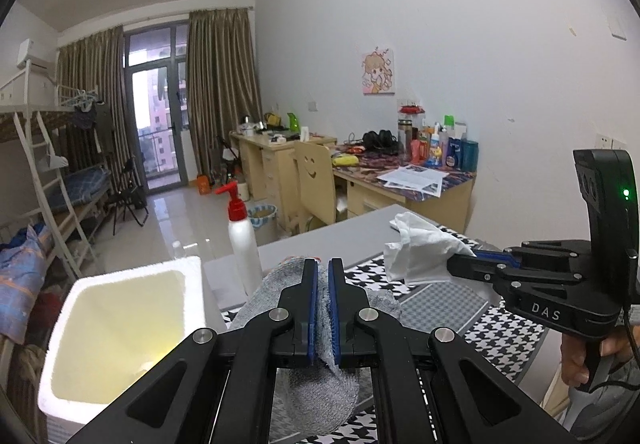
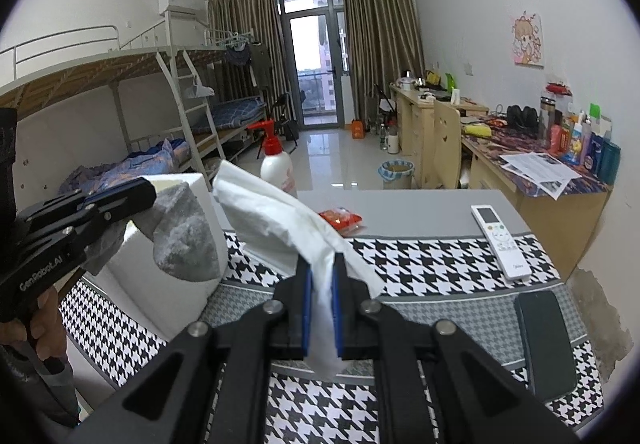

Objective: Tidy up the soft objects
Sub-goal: 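Carry the grey sock and white tissue over the foam box with both grippers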

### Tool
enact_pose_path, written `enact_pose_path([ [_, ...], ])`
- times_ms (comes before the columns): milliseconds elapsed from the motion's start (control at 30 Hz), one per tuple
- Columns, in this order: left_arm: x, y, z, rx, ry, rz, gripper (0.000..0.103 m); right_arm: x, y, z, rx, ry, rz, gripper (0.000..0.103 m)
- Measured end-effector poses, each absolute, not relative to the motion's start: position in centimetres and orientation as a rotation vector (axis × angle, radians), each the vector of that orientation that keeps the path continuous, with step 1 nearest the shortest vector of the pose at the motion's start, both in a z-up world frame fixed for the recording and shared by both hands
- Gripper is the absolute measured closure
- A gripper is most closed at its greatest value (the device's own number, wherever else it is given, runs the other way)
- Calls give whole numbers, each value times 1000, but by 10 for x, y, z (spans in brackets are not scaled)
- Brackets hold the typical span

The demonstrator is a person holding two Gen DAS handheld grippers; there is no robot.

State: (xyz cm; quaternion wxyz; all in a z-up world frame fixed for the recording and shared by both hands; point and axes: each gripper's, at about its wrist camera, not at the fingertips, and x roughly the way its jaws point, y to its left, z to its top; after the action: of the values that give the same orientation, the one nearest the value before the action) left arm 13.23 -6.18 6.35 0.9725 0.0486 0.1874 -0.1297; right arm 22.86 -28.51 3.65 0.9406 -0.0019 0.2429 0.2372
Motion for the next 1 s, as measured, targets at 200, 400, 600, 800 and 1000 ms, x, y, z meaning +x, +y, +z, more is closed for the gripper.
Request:
enact_pose_path([
  [200, 134, -57, 72, 99, 354, -235, 97, 226, -281, 41, -9, 477, 494, 91],
  [400, 135, -50, 81, 96, 332, -212, 97, 225, -276, 47, -5, 463, 509, 91],
  [600, 132, -39, 89, 89, 308, -179, 97, 225, -264, 52, -11, 452, 539, 91],
  [800, 133, -21, 92, 70, 313, -105, 97, 226, -247, 56, -11, 444, 593, 91],
  [1000, 129, -7, 95, 62, 306, -50, 97, 225, -225, 59, -26, 436, 648, 91],
])
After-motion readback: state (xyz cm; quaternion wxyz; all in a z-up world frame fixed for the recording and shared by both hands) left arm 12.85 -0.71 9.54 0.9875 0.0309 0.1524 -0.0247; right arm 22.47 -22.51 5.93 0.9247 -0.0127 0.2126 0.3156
